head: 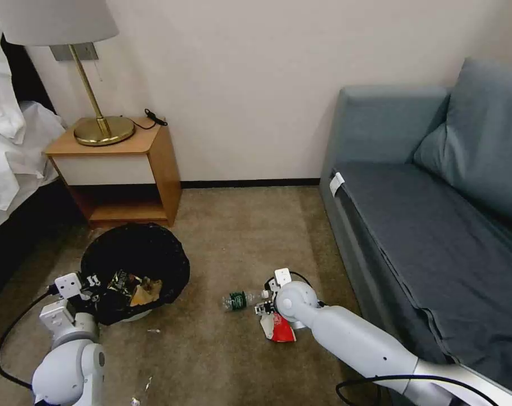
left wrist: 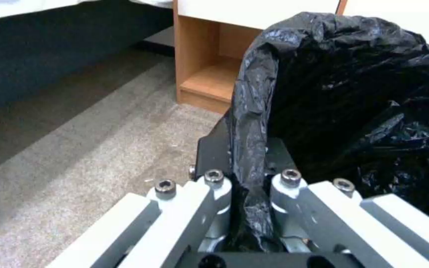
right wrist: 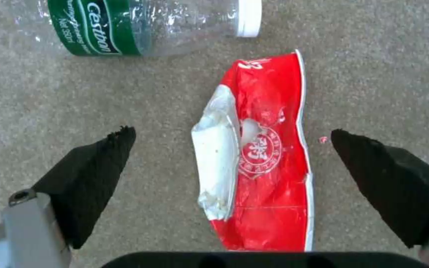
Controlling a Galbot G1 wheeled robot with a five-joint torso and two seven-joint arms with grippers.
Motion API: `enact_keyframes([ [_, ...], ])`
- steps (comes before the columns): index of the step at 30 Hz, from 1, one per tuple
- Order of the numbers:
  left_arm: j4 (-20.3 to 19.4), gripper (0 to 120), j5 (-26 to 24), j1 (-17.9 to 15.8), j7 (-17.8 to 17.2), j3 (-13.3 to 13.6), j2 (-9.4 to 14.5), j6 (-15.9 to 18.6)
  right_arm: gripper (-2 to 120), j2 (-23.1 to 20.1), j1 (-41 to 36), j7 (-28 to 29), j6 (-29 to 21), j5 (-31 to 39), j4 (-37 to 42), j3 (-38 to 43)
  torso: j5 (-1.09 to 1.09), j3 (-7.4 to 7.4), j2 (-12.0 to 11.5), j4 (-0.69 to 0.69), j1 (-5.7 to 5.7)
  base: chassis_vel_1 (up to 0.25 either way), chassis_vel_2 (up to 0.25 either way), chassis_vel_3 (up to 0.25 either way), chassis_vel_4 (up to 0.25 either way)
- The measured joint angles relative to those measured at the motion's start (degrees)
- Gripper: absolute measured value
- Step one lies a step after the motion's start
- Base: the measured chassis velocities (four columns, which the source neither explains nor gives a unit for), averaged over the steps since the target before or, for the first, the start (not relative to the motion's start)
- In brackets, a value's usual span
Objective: Pick up the trash bin, then pick up the garbage on the floor and place it into the trash bin.
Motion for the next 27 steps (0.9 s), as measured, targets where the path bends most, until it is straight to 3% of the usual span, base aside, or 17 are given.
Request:
enact_keyframes([
  [12, -0.4, 4, 0.1, 0.3, -0.1, -0.2, -0.1, 0.0, 100, -0.1, -5.7, -8.6, 0.2, -11.6, -1.6, 4.1, 0.0, 0.0, 0.0, -0.01, 0.0, 0.0, 0.0, 0.0, 0.0],
  [27, -1.2, 4, -0.5, 1.1, -0.5, -0.8, 0.3, 0.1, 100, 1.3, -9.1, -17.7, 0.3, -19.6, -4.7, 8.3, 0.0, 0.0, 0.0, -0.01, 0.0, 0.0, 0.0, 0.0, 0.0],
])
